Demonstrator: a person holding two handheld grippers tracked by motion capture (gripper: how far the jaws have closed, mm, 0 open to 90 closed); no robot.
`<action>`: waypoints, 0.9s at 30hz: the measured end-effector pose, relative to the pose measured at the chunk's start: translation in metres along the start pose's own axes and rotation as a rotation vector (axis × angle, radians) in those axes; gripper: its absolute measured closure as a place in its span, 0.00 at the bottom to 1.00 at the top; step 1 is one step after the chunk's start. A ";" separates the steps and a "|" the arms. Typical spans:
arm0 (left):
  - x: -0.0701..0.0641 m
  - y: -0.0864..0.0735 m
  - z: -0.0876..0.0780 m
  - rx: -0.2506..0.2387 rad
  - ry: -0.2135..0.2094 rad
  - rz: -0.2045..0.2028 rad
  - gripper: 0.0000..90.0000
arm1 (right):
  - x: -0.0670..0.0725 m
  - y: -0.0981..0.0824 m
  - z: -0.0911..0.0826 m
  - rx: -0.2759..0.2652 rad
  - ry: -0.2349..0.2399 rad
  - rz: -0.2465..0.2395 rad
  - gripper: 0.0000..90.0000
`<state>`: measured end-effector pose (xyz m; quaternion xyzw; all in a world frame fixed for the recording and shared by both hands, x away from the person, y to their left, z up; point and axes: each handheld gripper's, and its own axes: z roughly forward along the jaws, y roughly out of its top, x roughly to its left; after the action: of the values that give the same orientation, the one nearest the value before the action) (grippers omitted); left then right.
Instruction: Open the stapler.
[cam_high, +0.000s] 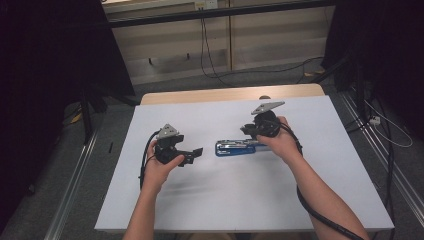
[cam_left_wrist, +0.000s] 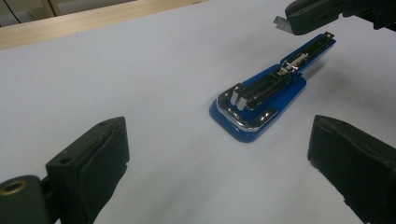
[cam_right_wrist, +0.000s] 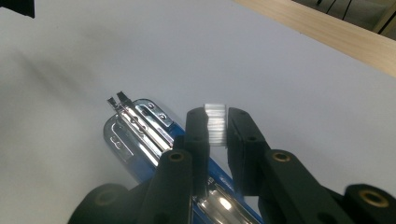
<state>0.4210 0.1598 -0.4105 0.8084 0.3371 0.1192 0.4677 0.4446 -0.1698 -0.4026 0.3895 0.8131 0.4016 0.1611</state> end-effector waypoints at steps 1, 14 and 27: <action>0.000 0.000 -0.001 0.001 -0.002 -0.001 0.06 | 0.001 0.001 0.000 0.002 0.006 -0.007 0.89; 0.008 -0.004 -0.011 -0.019 0.010 -0.032 0.06 | 0.010 0.007 0.007 0.013 0.056 -0.055 0.89; 0.008 -0.004 -0.011 -0.028 0.011 -0.032 0.06 | 0.017 0.016 0.011 0.043 0.107 -0.130 0.89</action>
<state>0.4199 0.1734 -0.4089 0.7954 0.3510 0.1211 0.4791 0.4479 -0.1451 -0.3956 0.3172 0.8526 0.3929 0.1345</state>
